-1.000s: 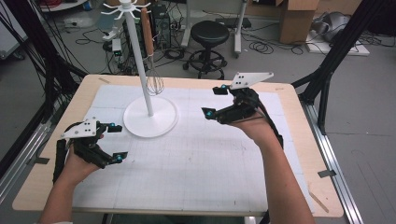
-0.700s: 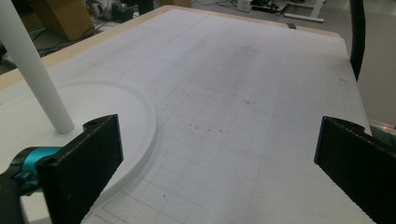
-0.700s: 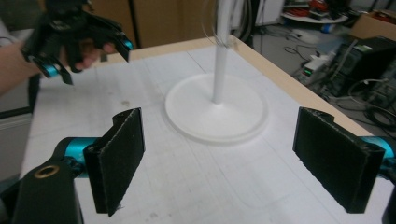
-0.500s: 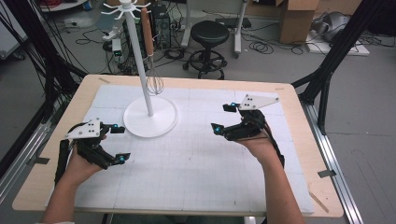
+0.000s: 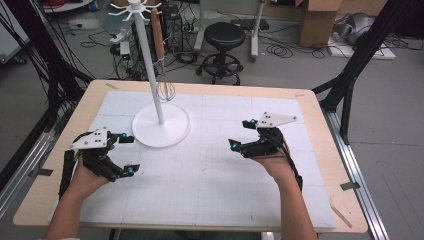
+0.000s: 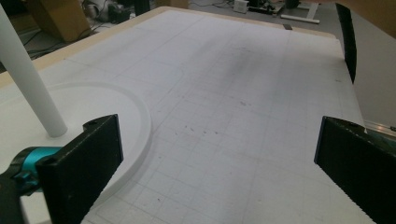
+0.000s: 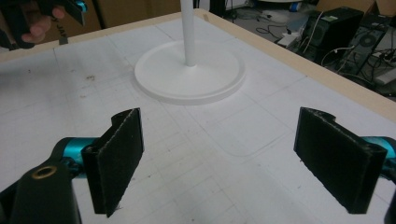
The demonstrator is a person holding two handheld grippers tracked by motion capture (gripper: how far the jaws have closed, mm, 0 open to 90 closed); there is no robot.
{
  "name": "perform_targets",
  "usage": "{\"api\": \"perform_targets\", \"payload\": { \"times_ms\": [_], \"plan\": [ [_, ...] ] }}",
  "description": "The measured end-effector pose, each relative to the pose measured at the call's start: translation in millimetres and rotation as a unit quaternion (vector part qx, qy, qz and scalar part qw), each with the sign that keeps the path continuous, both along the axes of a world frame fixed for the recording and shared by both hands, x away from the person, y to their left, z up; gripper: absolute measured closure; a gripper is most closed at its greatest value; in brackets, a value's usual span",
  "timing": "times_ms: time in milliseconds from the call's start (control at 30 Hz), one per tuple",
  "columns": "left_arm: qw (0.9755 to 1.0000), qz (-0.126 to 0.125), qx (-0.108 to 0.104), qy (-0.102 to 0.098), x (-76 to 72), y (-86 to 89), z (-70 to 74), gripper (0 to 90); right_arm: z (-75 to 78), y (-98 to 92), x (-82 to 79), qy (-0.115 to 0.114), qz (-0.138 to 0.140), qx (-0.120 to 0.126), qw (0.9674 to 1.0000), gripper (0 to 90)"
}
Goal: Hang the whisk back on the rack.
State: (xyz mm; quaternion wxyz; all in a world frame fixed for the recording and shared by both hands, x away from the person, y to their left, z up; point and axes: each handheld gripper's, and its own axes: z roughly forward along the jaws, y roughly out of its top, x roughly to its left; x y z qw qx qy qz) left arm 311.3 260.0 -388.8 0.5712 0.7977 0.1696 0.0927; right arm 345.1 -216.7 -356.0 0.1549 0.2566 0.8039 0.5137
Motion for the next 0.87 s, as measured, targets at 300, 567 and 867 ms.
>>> {"api": "perform_targets", "payload": {
  "times_ms": [300,567,867],
  "plan": [
    [1.0,0.0,-0.001,-0.001,0.6,-0.5,-0.4,1.7,-6.5,2.4,-1.0,0.005,0.0,-0.004,1.0,15.0],
    [1.0,0.001,-0.004,-0.001,1.7,0.6,-0.3,1.7,-7.2,4.1,-0.9,0.007,0.0,-0.007,0.9999,15.1],
    [1.0,0.001,-0.001,-0.001,0.4,0.8,0.5,1.7,-7.6,5.4,0.3,0.008,-0.002,-0.004,1.0,15.1]
  ]
}}
